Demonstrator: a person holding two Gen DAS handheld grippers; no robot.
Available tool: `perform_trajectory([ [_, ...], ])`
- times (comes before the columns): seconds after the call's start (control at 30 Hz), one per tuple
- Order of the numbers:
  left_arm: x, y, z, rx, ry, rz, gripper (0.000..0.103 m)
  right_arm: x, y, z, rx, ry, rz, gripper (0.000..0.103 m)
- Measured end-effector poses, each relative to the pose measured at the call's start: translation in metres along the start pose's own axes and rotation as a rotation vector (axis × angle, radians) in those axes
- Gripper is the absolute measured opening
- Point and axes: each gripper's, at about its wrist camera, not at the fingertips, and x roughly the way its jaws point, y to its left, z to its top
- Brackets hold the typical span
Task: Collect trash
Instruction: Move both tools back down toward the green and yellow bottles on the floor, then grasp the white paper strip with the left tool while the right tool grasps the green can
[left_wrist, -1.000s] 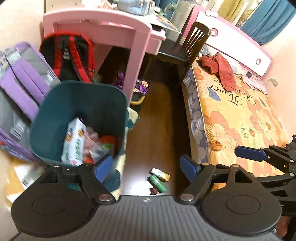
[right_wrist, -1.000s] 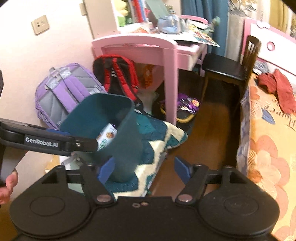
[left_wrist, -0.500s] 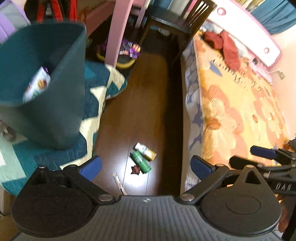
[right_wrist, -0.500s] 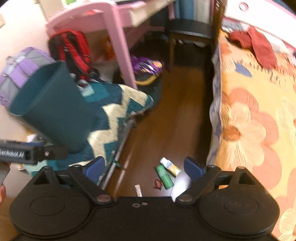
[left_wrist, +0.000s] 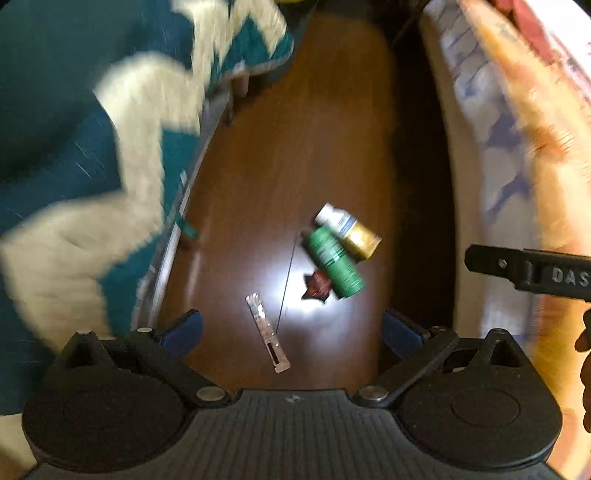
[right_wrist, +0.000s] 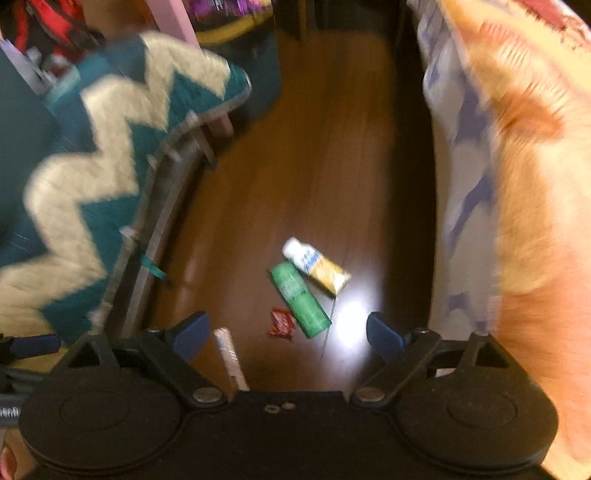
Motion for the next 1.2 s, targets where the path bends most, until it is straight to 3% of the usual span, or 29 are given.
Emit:
perform_trajectory([
  [0.27,0.160,0.009,-0.037,-0.040,0.092,0.040,0.103,0.163,-0.027,-0.018,-0.024,0.091,-0.017,0.085],
  [0.53,0.264,0.024,-0.059,-0.128,0.143,0.089,0.103,0.250,-0.037,-0.027,-0.090,0.117,-0.007,0.076],
  [0.8,0.311,0.029,-0.065,-0.152,0.150,0.110,0.102,0.288,-0.029,-0.032,-0.188,0.130,0.021,0.064],
  [0.9,0.318,0.029,-0.064,-0.145,0.143,0.112,0.093,0.300,-0.024,-0.030,-0.216,0.127,0.032,0.060],
  [0.97,0.323,0.029,-0.063,-0.139,0.150,0.110,0.077,0.305,-0.021,-0.028,-0.236,0.125,0.036,0.059],
  [1.2,0.327,0.024,-0.063,-0.080,0.116,0.121,0.067,0.315,-0.014,-0.027,-0.272,0.133,0.025,0.055],
])
